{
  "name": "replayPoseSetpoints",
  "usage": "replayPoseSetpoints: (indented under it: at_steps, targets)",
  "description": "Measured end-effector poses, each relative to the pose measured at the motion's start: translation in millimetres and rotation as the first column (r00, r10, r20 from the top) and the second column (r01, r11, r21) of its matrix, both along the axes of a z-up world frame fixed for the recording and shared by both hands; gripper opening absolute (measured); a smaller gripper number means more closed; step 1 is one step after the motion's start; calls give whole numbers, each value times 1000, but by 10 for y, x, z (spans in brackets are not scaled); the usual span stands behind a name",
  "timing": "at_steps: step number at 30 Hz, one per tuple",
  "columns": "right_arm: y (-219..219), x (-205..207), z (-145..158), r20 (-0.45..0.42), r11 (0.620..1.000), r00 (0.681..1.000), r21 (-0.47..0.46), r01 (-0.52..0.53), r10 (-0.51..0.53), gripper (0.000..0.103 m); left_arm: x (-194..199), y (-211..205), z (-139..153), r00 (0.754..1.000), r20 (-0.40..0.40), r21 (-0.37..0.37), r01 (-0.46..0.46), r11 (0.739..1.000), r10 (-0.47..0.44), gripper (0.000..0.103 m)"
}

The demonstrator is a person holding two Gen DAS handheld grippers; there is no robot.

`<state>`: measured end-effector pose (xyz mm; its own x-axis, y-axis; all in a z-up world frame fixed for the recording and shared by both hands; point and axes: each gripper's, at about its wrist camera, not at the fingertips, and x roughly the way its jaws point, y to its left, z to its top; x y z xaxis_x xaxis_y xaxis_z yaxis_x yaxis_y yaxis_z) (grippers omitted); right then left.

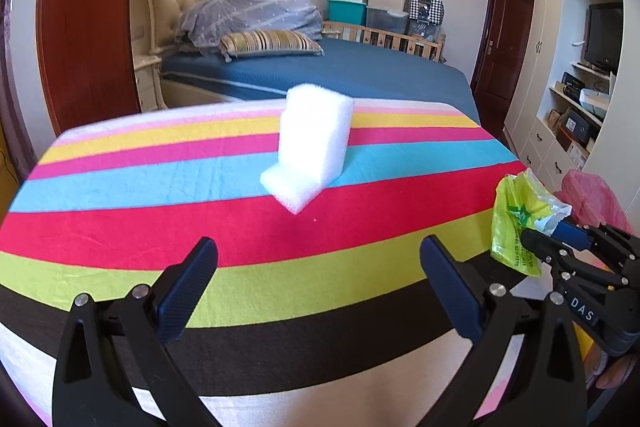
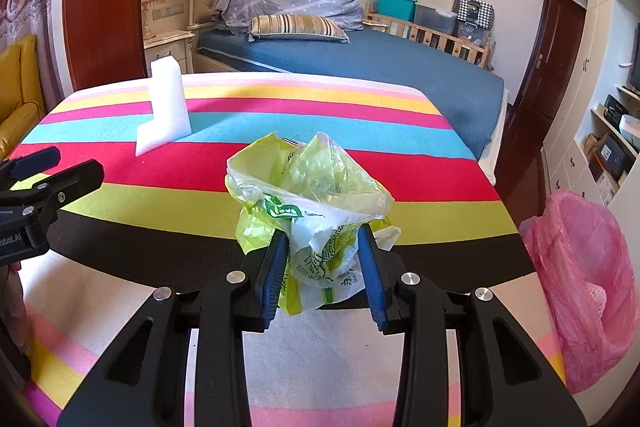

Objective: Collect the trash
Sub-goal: 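Grasp the white foam block with the left gripper while the right gripper holds the bag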

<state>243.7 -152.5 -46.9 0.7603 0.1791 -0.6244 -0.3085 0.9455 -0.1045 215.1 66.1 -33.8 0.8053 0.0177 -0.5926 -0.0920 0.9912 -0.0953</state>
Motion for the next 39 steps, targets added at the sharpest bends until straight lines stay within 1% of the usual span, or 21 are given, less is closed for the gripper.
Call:
replayPoseSetpoints:
  at_steps: [7,9,11,13,15,18,20,23,25,27,28,29,30,31,33,34,39]
  targets:
    - [-49,-46,45,31,1000,999,26,6,-6,35,77,215,-65,999,-38,-119,-31,992,27,98]
    - [-68,-49,57,34,999,999,38,1,-2,35,118,243,-63,998,-41,-128,-42,991,37,98]
    - [-97,-54,61,34,999,999,53,-3,2,35,188,237,-32,997,-46,-96,-64,993,59,98]
    - [-124,-63,73,38,997,999,73,-9,6,35,280,190,3,997,-53,-55,-54,997,51,98]
    - [-164,-68,85,38,995,999,96,-13,9,35,456,148,39,996,-74,-23,-44,999,42,98]
    - [-215,-58,92,34,992,999,127,-12,8,35,713,161,70,994,-98,-13,-52,999,51,98]
    - [-235,-53,88,29,990,1000,138,-13,9,35,929,154,100,993,-111,-3,-42,999,41,98]
    - [-221,-56,87,29,991,1000,135,-16,13,35,1210,117,97,990,-140,62,-23,998,31,97]
    - [-204,-59,86,30,992,999,127,-20,17,35,1325,83,59,987,-160,84,13,996,1,97]
    - [-204,-59,83,30,992,999,125,-21,18,35,1372,28,-3,984,-174,108,68,992,-49,76]
    - [-203,-59,82,30,992,999,126,-21,17,35,1367,19,-40,980,-187,109,88,990,-66,49]
    - [-201,-59,83,30,992,999,127,-21,17,35,1325,20,-74,979,-190,109,93,990,-71,45]
    - [-201,-59,84,31,991,999,129,-20,16,35,1239,28,-70,982,-169,91,97,991,-81,42]
    - [-204,-58,84,31,991,999,130,-19,16,35,1179,20,-76,983,-160,79,104,991,-91,36]
    - [-201,-56,84,30,992,999,127,-21,17,35,973,-17,-71,986,-138,87,106,991,-93,36]
    - [-196,-54,83,30,992,999,124,-22,18,35,826,-16,-47,989,-115,87,105,991,-94,35]
    - [-191,-21,69,14,994,1000,112,-18,16,35,326,47,-18,996,-50,43,83,996,-80,35]
